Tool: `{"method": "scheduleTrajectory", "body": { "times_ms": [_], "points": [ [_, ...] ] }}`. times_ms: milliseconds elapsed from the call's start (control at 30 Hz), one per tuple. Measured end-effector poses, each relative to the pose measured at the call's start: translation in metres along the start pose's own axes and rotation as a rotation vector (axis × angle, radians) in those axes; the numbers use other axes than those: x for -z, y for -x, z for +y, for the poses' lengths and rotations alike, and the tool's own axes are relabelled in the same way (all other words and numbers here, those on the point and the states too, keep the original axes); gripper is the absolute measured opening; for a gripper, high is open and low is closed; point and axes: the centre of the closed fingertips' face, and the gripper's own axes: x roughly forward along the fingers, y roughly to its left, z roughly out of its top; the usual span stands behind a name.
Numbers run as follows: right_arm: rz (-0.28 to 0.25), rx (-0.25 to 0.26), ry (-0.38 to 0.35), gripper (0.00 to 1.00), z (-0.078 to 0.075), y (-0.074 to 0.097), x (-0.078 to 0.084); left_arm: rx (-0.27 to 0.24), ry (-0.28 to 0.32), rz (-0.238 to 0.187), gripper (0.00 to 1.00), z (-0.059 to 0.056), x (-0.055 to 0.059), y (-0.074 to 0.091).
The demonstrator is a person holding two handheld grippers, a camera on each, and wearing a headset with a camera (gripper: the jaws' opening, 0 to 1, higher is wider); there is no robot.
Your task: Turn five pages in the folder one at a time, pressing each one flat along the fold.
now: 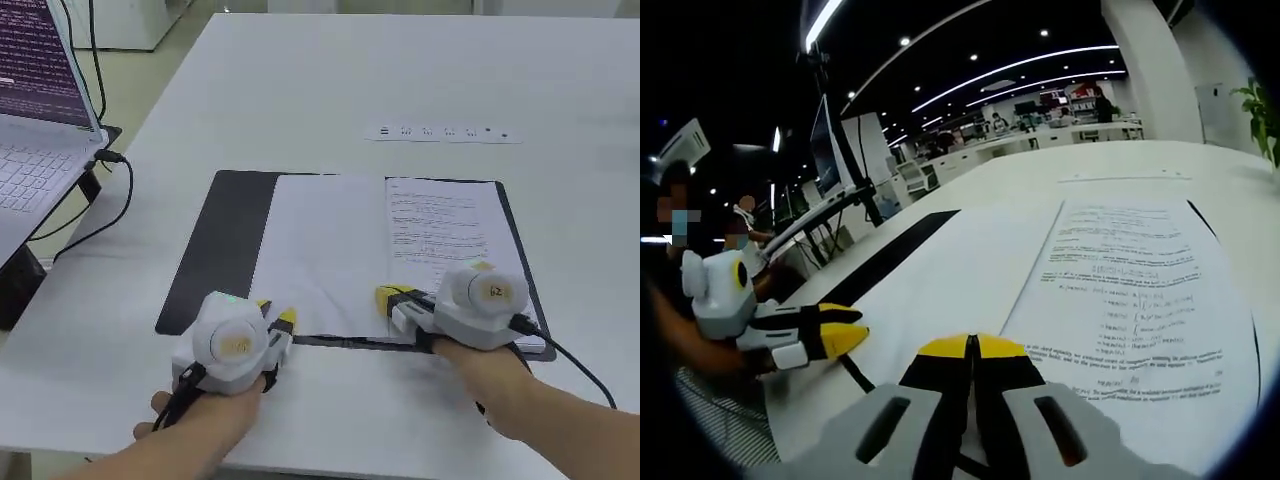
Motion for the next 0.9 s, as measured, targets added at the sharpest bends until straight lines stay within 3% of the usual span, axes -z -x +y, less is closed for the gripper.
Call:
{"method": "scheduleTrajectory", "body": {
  "times_ms": [900],
  "points": [
    [0.042,-0.008,-0.033,0.00,0.021,0.034,0.030,0.002,0.006,-0.003,0.18,-0.001,0.001,0.000]
  ]
}}
